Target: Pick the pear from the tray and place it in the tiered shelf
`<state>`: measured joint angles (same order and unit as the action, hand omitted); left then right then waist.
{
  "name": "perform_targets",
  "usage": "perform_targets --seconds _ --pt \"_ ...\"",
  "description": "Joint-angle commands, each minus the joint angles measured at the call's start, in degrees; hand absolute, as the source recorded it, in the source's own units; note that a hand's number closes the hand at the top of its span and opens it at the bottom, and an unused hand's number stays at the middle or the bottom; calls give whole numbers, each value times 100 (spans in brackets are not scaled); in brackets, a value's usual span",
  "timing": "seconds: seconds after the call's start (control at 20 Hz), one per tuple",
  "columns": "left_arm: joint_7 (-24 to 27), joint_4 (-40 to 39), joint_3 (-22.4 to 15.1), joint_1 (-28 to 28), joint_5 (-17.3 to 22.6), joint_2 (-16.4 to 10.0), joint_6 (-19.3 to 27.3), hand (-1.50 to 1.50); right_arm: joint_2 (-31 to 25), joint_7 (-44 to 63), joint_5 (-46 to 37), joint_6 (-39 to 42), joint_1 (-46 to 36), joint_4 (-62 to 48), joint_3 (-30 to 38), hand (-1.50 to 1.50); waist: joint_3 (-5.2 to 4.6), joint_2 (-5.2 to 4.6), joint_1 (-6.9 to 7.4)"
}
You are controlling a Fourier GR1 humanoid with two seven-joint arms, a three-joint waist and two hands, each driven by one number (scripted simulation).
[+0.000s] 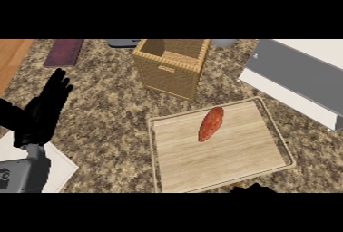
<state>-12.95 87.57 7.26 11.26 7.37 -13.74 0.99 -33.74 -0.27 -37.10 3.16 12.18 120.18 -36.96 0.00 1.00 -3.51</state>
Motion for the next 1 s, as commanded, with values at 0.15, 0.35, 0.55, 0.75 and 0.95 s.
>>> perform_targets --seconds 0.15,0.35,0.55,0.75,0.95 --pt "-88 222 107 -83 73 -131 -73 0 -727 -377 1366 -477 1484 2234 1417 150 9 -41 50" --pt "-107 26 -17 159 16 23 -9 0 -949 -367 2375 -288 1744 2598 2643 150 4 -75 60" --pt "72 106 -51 -16 -72 30 -32 0 -995 189 3119 -119 1363 2619 3874 150 -6 -81 180" --pt "-72 25 -119 141 -88 114 23 0 -1317 459 4317 271 1108 2271 5362 150 -6 -73 169" --pt "-69 218 -134 -103 -65 76 -83 0 -1700 847 5542 706 435 1374 6604 150 -6 -75 274"
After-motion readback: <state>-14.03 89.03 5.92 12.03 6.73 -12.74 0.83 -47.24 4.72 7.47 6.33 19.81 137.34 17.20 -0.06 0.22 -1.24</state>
